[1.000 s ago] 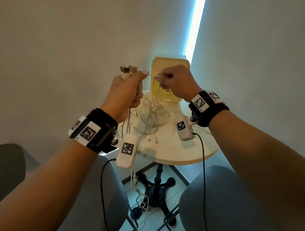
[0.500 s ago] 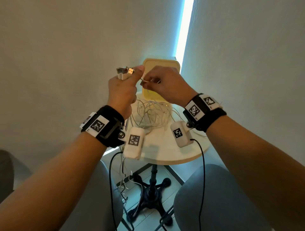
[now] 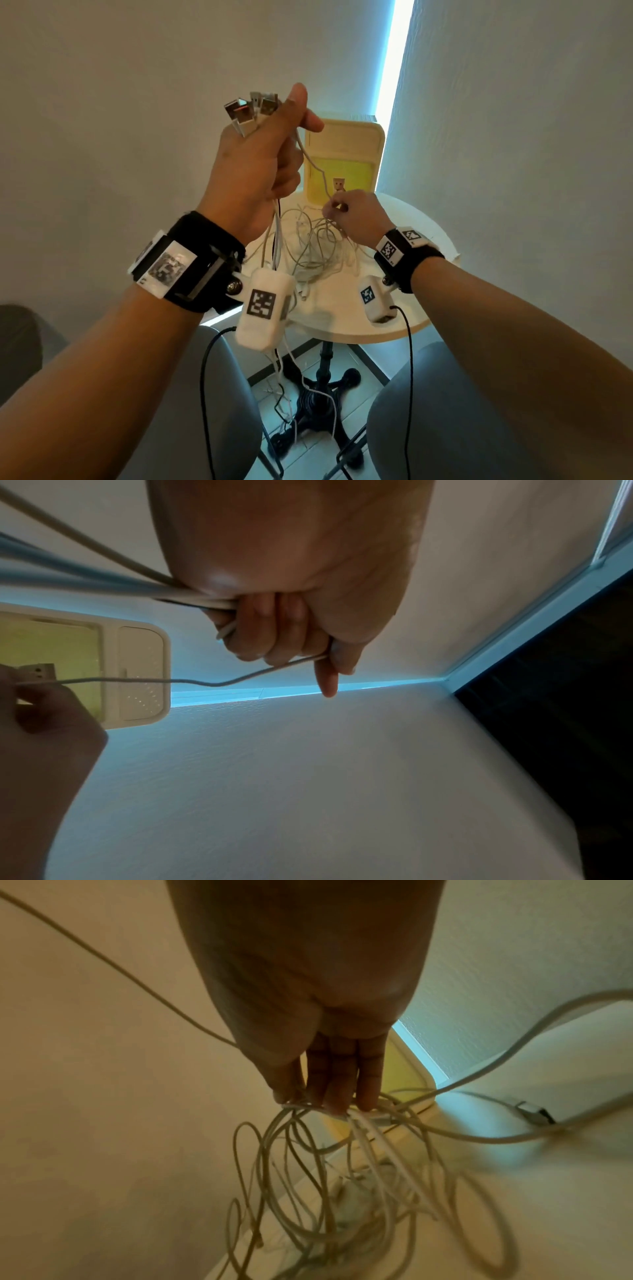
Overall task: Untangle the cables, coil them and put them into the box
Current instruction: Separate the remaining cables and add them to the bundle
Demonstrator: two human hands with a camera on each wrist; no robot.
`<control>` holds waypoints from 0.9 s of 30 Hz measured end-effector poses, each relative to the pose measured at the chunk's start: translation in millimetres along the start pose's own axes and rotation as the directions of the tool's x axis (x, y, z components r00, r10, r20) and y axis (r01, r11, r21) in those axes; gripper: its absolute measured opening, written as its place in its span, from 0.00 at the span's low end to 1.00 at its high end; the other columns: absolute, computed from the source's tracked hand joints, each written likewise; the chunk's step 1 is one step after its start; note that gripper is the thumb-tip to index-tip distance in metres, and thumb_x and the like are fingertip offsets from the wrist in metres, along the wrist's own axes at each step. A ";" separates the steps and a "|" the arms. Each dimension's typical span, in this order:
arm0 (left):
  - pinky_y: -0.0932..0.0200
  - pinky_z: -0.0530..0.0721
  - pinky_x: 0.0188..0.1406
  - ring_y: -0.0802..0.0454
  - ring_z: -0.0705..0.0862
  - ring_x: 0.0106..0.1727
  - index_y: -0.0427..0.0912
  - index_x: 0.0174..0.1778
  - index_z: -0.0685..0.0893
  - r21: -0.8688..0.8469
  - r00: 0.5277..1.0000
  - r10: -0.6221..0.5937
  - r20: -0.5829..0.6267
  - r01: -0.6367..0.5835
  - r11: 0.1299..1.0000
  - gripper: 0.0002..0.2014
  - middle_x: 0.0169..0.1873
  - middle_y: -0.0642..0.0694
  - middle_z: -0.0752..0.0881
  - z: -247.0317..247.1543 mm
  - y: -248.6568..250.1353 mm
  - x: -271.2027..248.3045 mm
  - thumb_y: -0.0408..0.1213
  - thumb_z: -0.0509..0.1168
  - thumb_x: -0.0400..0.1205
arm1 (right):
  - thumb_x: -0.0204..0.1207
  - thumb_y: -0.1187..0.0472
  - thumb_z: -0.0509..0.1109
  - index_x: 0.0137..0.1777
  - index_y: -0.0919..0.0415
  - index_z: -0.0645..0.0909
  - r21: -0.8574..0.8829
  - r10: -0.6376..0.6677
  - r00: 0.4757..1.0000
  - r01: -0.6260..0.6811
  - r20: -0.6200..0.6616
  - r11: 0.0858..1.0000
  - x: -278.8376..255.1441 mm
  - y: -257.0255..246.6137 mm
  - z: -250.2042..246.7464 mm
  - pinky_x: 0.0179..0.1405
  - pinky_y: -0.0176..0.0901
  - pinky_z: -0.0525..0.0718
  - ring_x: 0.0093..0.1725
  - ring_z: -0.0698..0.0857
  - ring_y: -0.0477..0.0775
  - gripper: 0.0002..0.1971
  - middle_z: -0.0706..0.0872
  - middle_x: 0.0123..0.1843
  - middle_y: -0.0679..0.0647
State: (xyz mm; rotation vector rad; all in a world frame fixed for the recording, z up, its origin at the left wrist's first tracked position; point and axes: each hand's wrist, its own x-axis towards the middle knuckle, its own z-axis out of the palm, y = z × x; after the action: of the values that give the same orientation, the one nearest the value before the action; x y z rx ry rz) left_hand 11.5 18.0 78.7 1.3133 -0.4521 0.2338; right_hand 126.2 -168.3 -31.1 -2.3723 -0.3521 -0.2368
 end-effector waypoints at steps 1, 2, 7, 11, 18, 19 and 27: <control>0.61 0.57 0.21 0.52 0.54 0.21 0.41 0.45 0.87 -0.007 1.000 -0.005 -0.005 0.005 1.000 0.17 0.21 0.52 0.62 -2.0 -1.5 -0.8 0.47 0.63 0.94 | 0.85 0.59 0.72 0.40 0.52 0.89 0.028 0.019 1.000 -0.019 -0.007 0.999 2.6 -1.2 -0.3 0.45 0.57 0.93 0.34 0.87 0.56 0.11 0.88 0.37 0.53; 0.61 0.56 0.21 0.52 0.54 0.21 0.41 0.45 0.87 -0.009 1.000 -0.011 -0.009 0.011 1.000 0.17 0.21 0.52 0.62 -4.3 -3.6 -1.6 0.47 0.64 0.94 | 0.85 0.60 0.72 0.40 0.56 0.89 0.076 0.041 0.999 -0.040 -0.018 0.996 5.2 -4.0 -1.8 0.44 0.60 0.94 0.34 0.88 0.58 0.12 0.89 0.38 0.56; 0.59 0.55 0.22 0.51 0.55 0.22 0.40 0.48 0.92 0.067 0.994 -0.063 -0.085 0.069 0.995 0.16 0.22 0.49 0.62 -16.7 -26.5 -5.0 0.49 0.69 0.91 | 0.86 0.62 0.73 0.48 0.63 0.93 0.333 0.038 0.984 0.022 -0.172 0.943 19.5 -26.2 -31.3 0.43 0.58 0.95 0.34 0.92 0.56 0.08 0.91 0.36 0.55; 0.60 0.58 0.20 0.53 0.58 0.21 0.37 0.55 0.93 0.101 0.978 -0.125 -0.170 0.143 0.984 0.17 0.22 0.50 0.64 -25.4 -49.8 -7.9 0.49 0.70 0.90 | 0.85 0.59 0.74 0.57 0.59 0.94 0.420 0.006 0.982 0.076 -0.191 0.905 25.5 -44.1 -58.3 0.49 0.71 0.94 0.40 0.94 0.62 0.09 0.95 0.44 0.61; 0.60 0.57 0.21 0.52 0.57 0.22 0.40 0.55 0.94 0.088 0.964 -0.163 -0.210 0.184 0.979 0.16 0.22 0.49 0.63 -31.1 -64.7 -7.7 0.50 0.71 0.89 | 0.87 0.58 0.73 0.67 0.59 0.91 0.503 -0.146 0.958 0.255 -0.246 0.826 11.8 -65.4 -93.2 0.53 0.52 0.91 0.50 0.93 0.52 0.13 0.96 0.52 0.56; 0.60 0.57 0.21 0.51 0.57 0.22 0.41 0.55 0.94 0.094 0.964 -0.161 -0.210 0.183 0.979 0.16 0.22 0.49 0.63 -30.6 -64.8 -6.9 0.50 0.71 0.89 | 0.87 0.56 0.73 0.68 0.59 0.91 0.479 -0.172 0.953 0.275 -0.248 0.833 10.2 -68.3 -96.6 0.54 0.52 0.91 0.52 0.93 0.50 0.14 0.96 0.53 0.55; 0.60 0.58 0.20 0.51 0.57 0.23 0.38 0.58 0.93 0.113 0.974 -0.132 -0.187 0.155 0.981 0.17 0.23 0.48 0.63 -27.8 -60.0 -6.5 0.50 0.71 0.89 | 0.88 0.55 0.72 0.72 0.60 0.89 0.408 -0.290 0.904 0.404 -0.313 0.819 -3.8 -85.3 -116.5 0.59 0.60 0.92 0.59 0.93 0.49 0.16 0.96 0.57 0.56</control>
State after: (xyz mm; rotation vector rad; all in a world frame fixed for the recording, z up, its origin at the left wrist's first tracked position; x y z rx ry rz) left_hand 35.8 30.5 18.1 1.4289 -0.1914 0.2598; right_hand 87.3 -188.3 106.6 -1.7663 -0.6533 -0.5414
